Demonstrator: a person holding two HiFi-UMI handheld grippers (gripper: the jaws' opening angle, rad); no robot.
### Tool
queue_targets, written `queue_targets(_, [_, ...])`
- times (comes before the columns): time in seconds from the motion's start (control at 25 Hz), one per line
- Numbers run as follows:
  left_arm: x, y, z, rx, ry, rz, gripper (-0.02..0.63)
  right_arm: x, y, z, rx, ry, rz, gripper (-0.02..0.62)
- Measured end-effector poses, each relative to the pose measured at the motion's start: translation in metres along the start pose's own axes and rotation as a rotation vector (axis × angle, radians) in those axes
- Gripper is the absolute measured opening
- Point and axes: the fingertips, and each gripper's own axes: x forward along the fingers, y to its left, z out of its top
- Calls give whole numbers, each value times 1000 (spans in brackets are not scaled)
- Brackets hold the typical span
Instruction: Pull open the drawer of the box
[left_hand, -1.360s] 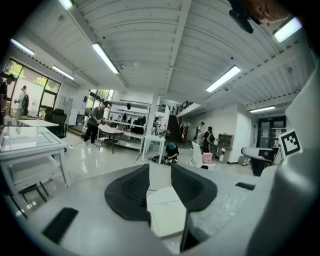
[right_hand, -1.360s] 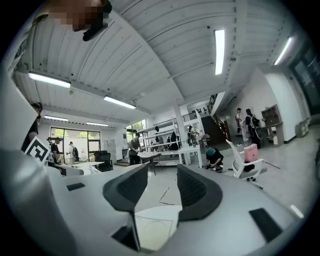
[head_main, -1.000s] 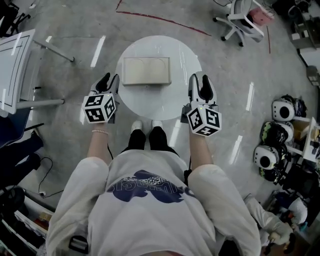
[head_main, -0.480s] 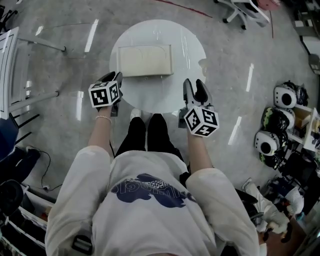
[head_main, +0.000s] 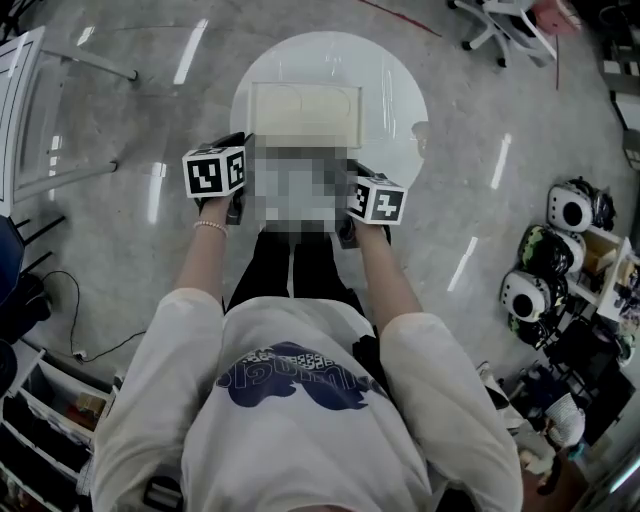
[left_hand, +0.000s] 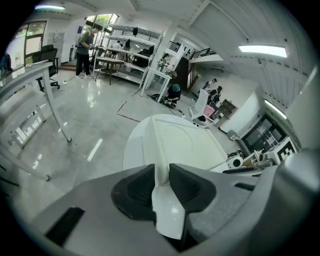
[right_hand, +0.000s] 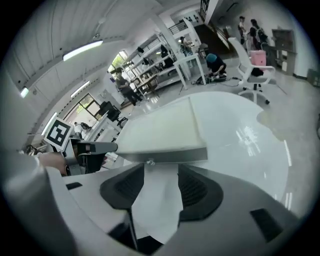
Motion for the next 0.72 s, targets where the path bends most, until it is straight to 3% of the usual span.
queue_targets(0.24, [-2,0,1,-1,-6,15,97,42,26,-17,25,179,88,209])
queue_targets(0.72, [-1,1,2,-3,-3,26,91,84,36,-15,76,271,128,197])
